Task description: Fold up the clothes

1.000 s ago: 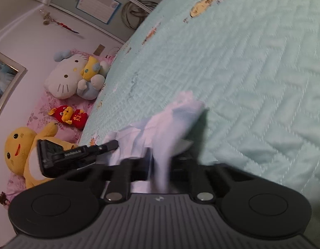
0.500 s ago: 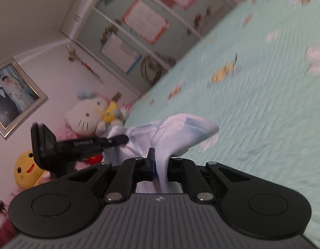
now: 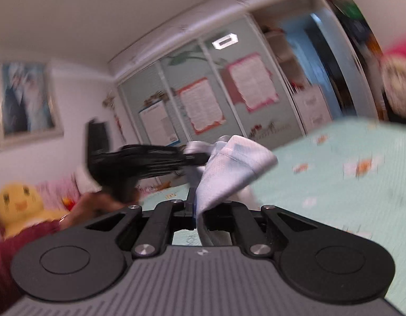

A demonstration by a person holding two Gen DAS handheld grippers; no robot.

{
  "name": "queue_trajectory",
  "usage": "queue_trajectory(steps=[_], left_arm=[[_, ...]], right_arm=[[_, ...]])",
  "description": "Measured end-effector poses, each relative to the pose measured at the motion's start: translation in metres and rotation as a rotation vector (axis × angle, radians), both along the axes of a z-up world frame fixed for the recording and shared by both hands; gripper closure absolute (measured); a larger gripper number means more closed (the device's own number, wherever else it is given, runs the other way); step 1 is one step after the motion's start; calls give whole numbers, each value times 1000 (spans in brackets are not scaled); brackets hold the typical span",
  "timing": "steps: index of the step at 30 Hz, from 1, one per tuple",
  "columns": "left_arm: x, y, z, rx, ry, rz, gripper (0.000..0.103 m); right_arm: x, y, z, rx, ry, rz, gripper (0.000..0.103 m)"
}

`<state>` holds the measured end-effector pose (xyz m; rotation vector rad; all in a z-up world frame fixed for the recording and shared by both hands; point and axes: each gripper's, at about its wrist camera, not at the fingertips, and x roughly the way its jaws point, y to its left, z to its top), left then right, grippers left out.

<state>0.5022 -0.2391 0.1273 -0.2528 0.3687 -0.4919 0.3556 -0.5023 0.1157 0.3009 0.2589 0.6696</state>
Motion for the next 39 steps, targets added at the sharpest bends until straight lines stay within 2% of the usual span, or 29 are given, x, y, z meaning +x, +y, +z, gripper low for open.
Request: queue_trajectory(steps=[2, 3, 5, 8, 12, 14, 16, 20, 21, 23, 24, 25, 26, 27, 29, 30, 31, 34, 36, 39], left_arm=[[0, 8, -15, -39, 10, -22, 99], [-1, 17, -26, -56, 23, -29, 99], [-6, 43, -56, -90, 55, -31, 99], [-25, 99, -117, -164, 123, 4, 99], [-58, 176, -206, -258, 242, 98, 100], [-72, 204, -242, -291, 294, 142, 100], [-82, 222, -263, -333, 316, 163, 99], [-95, 241, -276, -420, 310, 187, 97], [-99, 245, -279, -453, 313, 203, 94], [-109, 261, -287, -520, 341, 269, 78], [-115, 270, -291, -552, 353, 317, 63], [-124, 279, -292, -587, 353, 367, 56], [-134, 287, -292, -619, 344, 405, 53], [-144, 293, -289, -635, 342, 437, 52], [-169, 297, -278, -618, 353, 501, 52], [-183, 296, -273, -604, 368, 526, 50], [-199, 293, -270, -595, 393, 548, 50], [-254, 274, -266, -593, 463, 627, 50], [-296, 254, -263, -618, 482, 692, 49], [-344, 207, -261, -654, 507, 739, 39]], right_arm=[[-14, 2, 25, -62, -56, 5, 98], [-22, 12, 23, -104, -79, 16, 98], [-37, 45, -4, -205, -116, 51, 98], [-59, 94, -45, -356, -171, 104, 98], [-90, 160, -99, -557, -243, 174, 98], [-105, 193, -125, -658, -280, 209, 99], [-120, 226, -152, -758, -316, 245, 100], [-150, 293, -206, -960, -388, 315, 100], [-158, 309, -220, -1010, -406, 333, 100], [-167, 317, -233, -1078, -474, 350, 97], [-170, 318, -237, -1111, -511, 358, 85], [-173, 318, -242, -1145, -545, 367, 80], [-178, 315, -243, -1152, -574, 376, 80], [-183, 311, -240, -1136, -597, 386, 75], [-193, 302, -233, -1087, -629, 415, 59], [-198, 295, -223, -1029, -615, 448, 45], [-203, 285, -212, -961, -593, 485, 36], [-208, 250, -177, -742, -415, 542, 35], [-199, 223, -163, -649, -289, 460, 35], [-181, 170, -157, -580, -152, 251, 35]])
